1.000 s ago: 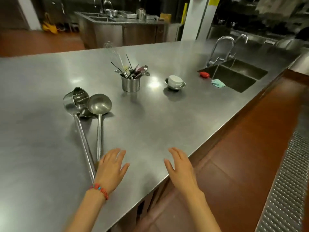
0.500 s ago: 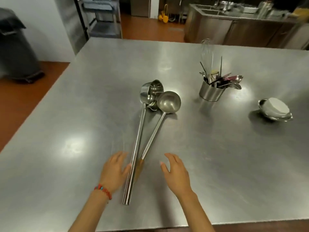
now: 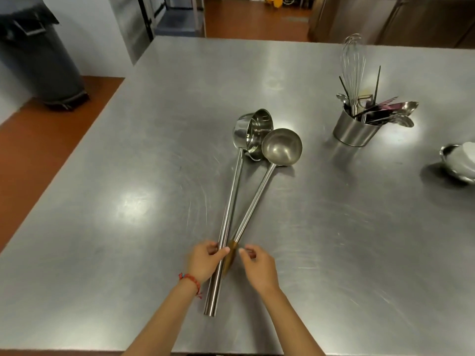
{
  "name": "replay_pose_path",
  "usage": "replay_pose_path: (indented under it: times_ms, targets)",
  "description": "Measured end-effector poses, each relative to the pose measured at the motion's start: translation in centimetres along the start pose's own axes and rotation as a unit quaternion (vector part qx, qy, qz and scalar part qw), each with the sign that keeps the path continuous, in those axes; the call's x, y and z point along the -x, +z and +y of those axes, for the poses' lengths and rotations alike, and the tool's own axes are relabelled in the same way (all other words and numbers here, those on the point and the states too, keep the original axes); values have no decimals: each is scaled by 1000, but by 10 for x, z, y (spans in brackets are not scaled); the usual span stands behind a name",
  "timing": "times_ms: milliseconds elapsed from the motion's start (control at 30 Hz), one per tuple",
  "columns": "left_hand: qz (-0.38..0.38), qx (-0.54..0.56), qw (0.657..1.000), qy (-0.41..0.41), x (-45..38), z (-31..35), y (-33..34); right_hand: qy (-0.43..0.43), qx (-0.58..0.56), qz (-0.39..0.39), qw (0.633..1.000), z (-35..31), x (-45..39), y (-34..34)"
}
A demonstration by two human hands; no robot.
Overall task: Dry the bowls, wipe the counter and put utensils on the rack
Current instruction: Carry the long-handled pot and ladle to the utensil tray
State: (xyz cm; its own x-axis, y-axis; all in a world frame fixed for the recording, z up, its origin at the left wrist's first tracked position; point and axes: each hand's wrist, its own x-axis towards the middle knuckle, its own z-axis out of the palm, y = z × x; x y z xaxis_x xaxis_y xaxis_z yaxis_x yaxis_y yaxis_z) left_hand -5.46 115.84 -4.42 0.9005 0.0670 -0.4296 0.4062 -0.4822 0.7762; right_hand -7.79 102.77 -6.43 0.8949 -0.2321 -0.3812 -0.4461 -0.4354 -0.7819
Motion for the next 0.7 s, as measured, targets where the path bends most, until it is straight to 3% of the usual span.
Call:
replay_pose_path:
  times_ms: [100, 167, 300, 467, 600, 700]
  targets:
    - [-28, -39, 999, 26, -6, 0, -4, 3, -13, 10, 1000, 4, 2, 2]
    - [-40, -9, 999, 19, -8, 1, -11, 13, -23, 7, 1000, 6, 3, 5]
    - [-79, 125, 989, -22, -8, 7, -33, 19, -24, 0, 1000, 3, 4, 18]
    - [-148, 310, 934, -96, -5, 10, -63, 84, 48, 49, 994, -17, 1, 38]
    - [-113, 271, 953, -76, -7, 3, -70, 136, 87, 48, 986, -28, -5, 45]
    - [-100, 287, 950, -73, -8, -6, -72, 146, 41, 46, 987, -27, -3, 41]
